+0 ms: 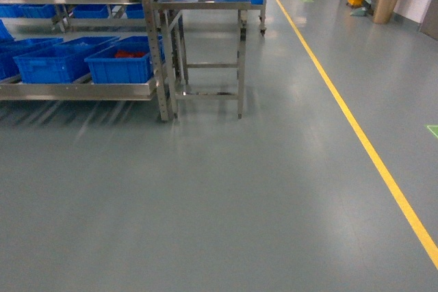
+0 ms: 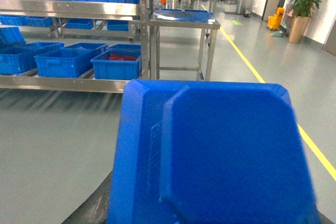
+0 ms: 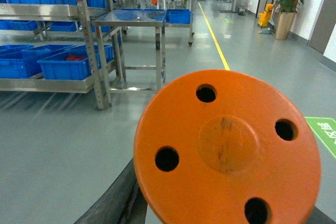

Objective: Sort blue parts and orange caps into right shelf containers

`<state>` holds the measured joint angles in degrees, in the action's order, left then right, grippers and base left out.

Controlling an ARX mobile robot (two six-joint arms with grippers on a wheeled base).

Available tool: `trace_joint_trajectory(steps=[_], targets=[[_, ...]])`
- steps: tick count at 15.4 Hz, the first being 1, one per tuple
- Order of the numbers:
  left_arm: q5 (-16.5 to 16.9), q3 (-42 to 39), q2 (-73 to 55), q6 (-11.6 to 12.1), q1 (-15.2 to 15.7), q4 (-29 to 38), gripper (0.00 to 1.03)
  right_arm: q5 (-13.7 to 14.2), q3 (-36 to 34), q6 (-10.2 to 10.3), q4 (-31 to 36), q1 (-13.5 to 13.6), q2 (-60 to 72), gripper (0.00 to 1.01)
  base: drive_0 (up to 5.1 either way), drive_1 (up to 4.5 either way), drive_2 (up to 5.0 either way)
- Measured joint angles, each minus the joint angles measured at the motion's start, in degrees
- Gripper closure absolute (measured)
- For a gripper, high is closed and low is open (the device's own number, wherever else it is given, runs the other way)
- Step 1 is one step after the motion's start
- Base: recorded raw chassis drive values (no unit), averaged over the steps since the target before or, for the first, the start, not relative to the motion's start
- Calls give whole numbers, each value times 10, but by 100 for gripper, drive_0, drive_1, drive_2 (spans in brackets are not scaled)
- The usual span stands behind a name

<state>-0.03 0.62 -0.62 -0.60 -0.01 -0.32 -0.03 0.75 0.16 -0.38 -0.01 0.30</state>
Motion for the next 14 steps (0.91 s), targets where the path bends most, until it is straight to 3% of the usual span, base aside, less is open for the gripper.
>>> trace_joint_trajectory(steps=[14], targets=[[1,0,0,0,0,1,60,0,0,0,1,0,0,58,-5,416,-426]])
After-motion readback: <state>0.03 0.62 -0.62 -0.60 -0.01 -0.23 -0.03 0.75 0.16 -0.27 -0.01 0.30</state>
